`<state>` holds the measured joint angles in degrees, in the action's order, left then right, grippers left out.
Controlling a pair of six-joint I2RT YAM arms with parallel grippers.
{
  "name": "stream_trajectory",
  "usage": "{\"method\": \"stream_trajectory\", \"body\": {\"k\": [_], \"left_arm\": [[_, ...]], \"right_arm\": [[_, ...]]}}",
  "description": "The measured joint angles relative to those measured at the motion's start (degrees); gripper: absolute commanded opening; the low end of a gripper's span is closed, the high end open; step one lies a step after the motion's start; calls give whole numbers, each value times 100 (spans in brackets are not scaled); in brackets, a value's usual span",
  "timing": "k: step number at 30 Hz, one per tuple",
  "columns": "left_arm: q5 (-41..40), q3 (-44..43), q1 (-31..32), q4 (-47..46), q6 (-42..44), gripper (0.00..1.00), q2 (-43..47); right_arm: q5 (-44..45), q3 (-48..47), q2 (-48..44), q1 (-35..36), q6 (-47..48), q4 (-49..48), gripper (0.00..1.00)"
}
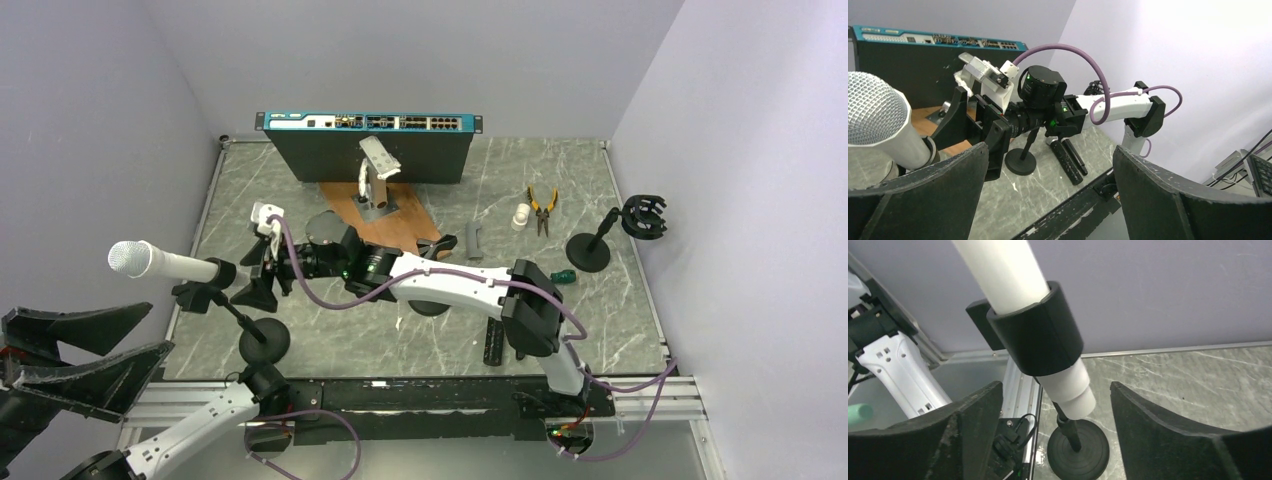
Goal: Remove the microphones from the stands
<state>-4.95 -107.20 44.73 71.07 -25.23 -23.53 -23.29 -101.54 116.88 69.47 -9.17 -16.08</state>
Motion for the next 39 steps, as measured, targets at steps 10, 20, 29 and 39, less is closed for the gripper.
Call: {"method": "stream_trajectory", "body": {"k": [10, 20, 29, 39], "left_arm": [[-101, 225, 0, 136, -13, 96, 37], [-387, 702, 0, 354, -15, 95, 275], [-549, 1279, 0, 400, -13, 91, 321], [-828, 2061, 0, 372, -11, 88, 680]], "right_arm": [[-136, -535, 466, 68, 286, 125, 64], [-203, -765, 699, 59, 446, 273, 10], [225, -37, 199, 79, 675, 107, 0], [1102, 1394, -1036, 70, 1226, 306, 0]]}}
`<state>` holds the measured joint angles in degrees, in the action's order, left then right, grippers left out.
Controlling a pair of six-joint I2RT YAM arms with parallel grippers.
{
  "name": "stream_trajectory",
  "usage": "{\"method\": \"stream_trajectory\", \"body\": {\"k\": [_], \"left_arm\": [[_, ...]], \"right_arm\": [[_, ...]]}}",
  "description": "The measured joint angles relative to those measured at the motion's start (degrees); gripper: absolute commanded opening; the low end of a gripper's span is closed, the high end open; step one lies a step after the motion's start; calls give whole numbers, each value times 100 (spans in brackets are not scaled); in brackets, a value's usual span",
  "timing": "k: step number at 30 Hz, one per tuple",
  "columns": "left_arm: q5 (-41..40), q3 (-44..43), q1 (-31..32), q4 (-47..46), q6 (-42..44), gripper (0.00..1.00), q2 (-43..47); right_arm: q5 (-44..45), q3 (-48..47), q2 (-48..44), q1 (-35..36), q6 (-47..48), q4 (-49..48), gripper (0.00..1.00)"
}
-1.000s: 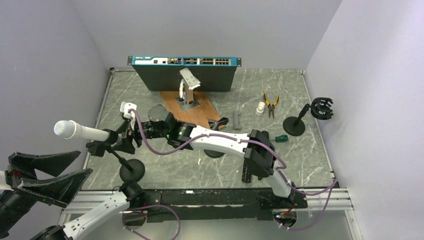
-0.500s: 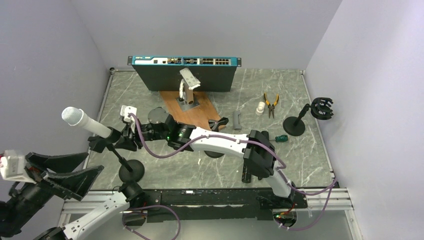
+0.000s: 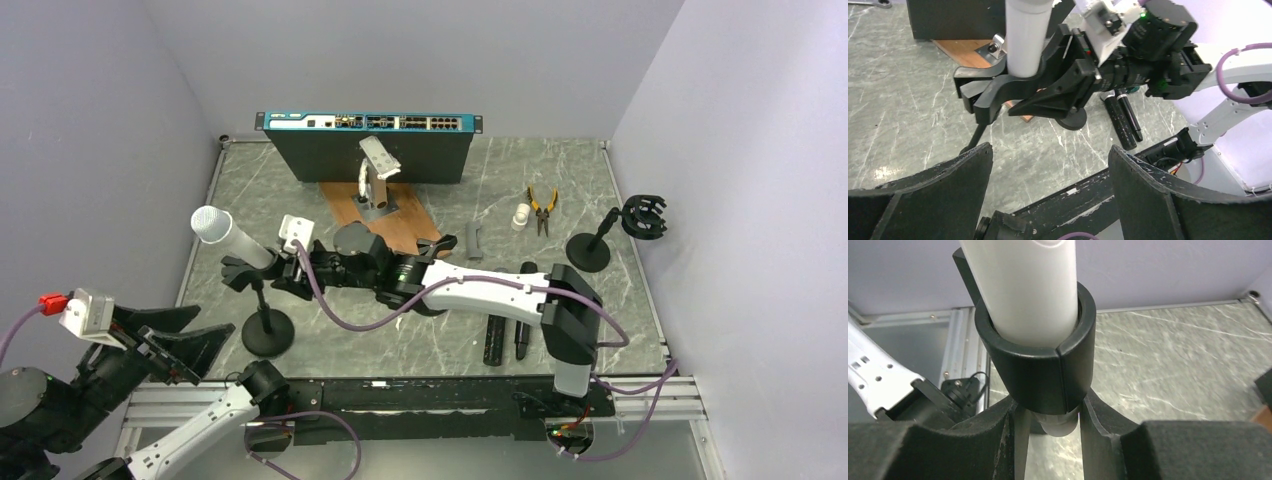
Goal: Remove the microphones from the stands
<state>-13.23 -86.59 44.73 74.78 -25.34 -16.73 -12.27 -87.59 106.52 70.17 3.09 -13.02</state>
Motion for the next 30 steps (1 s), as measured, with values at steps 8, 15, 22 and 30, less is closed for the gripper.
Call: {"method": "stream_trajectory", "body": {"k": [8, 15, 22, 30], "left_arm": [[-125, 435, 0, -328, -2, 87, 15], [-74, 1016, 0, -804, -33, 87, 15], [15, 1423, 0, -1167, -68, 90, 13], [-52, 2208, 0, -1541, -269, 93, 240]], "right_arm": [[398, 448, -557, -39, 343, 271, 0], [688, 946, -1093, -50, 459, 442, 0], [975, 1523, -1733, -48, 494, 621, 0], [1196, 1707, -2059, -48, 492, 844, 15]]}}
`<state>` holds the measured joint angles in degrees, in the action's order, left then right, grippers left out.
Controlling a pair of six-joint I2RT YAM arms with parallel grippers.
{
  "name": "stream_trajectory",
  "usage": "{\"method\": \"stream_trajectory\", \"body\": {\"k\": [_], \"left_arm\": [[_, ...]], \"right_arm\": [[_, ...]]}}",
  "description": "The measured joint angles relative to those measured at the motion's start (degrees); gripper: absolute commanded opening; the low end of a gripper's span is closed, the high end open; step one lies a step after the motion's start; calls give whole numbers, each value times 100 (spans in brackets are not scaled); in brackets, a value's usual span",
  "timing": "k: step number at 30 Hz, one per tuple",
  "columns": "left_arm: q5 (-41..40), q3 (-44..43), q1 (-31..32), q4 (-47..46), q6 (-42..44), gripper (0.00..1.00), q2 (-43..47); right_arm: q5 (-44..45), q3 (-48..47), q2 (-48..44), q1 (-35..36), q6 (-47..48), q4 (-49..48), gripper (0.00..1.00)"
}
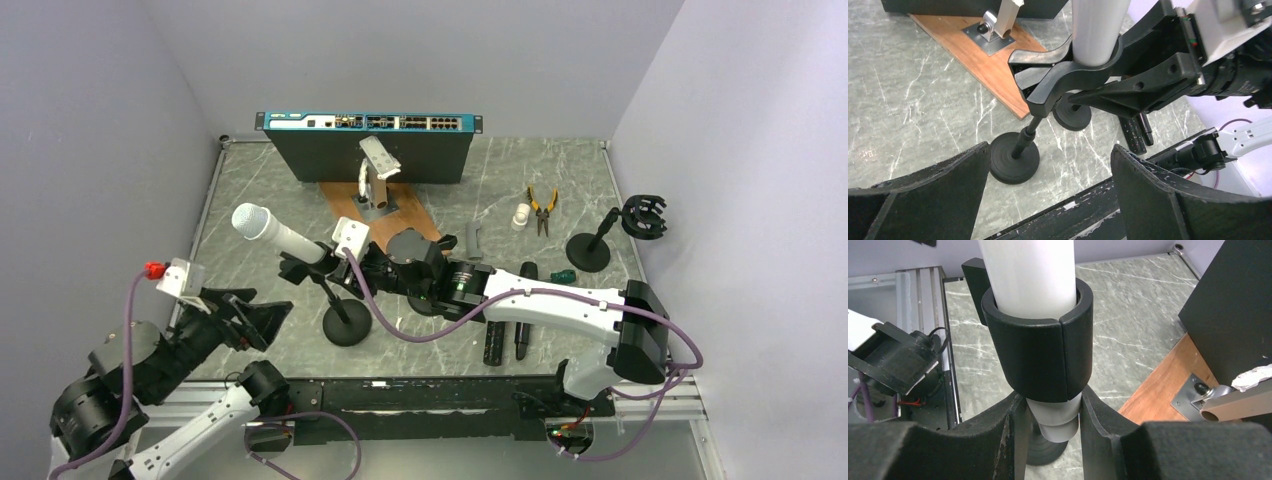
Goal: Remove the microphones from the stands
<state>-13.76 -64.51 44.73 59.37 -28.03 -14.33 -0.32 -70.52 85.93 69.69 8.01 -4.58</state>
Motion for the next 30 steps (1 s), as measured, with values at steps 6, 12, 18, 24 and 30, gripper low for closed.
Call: {"method": "stream_trajectory", "body": {"k": [6, 12, 18, 24, 30], "left_arm": [[-9, 494, 0, -186, -33, 95, 66], [-52, 671, 0, -223, -15, 95, 251], [-83, 737, 0, -315, -9, 96, 337], [-142, 1056, 0, -387, -68, 96, 472], [-186, 1268, 0, -387, -278, 96, 525]], "right_arm": [[101, 44, -46, 0, -72, 44, 63], [291, 210, -260, 0, -227, 157, 99], [570, 162, -376, 0, -555, 739, 100], [817, -734, -376, 0, -1049, 1921, 100], [992, -1853, -286, 13, -1259, 2337, 99]]}}
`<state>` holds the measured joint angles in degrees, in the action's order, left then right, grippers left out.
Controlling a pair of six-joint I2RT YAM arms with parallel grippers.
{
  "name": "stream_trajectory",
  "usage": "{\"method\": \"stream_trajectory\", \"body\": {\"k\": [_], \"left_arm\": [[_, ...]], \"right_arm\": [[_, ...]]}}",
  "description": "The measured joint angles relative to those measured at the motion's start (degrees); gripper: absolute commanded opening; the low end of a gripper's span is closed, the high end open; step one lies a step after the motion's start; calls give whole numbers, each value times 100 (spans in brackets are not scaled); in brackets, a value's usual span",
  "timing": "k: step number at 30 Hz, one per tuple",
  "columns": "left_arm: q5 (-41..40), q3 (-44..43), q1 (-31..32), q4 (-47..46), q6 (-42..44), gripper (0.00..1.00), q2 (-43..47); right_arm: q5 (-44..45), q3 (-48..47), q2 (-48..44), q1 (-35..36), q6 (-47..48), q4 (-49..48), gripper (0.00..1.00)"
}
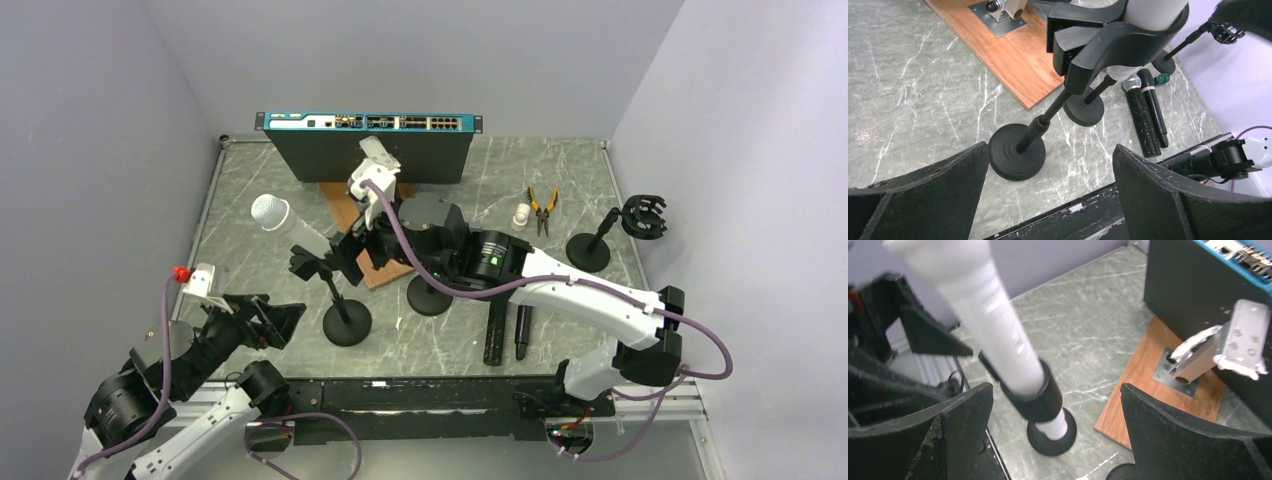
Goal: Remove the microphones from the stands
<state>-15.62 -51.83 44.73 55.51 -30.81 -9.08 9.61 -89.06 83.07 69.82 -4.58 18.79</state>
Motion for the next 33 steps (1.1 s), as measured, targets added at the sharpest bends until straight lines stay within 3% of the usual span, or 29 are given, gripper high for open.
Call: {"method": "stream_trajectory", "body": {"k": [8, 17, 22, 25, 29, 33], "left_arm": [[-302, 9, 0, 63, -313, 97, 258], [-424, 24, 0, 186, -483, 97, 376], [-420, 223, 0, 175, -531, 97, 404], [-420, 280, 0, 181, -549, 97, 439], [-420, 280, 0, 175, -588, 98, 450], [-420, 286, 0, 175, -590, 98, 457]], "right_arm": [[1659, -1449, 1029, 520, -269, 369, 94], [3375, -1827, 1764, 1281, 142, 474, 90], [4304, -2326, 2236, 1427, 887, 225, 78], [4693, -2428, 2468, 1480, 1427, -101, 64], [4872, -2437, 2675, 1515, 1930, -358, 57], [4791, -2437, 2697, 1515, 2216, -522, 32]]}}
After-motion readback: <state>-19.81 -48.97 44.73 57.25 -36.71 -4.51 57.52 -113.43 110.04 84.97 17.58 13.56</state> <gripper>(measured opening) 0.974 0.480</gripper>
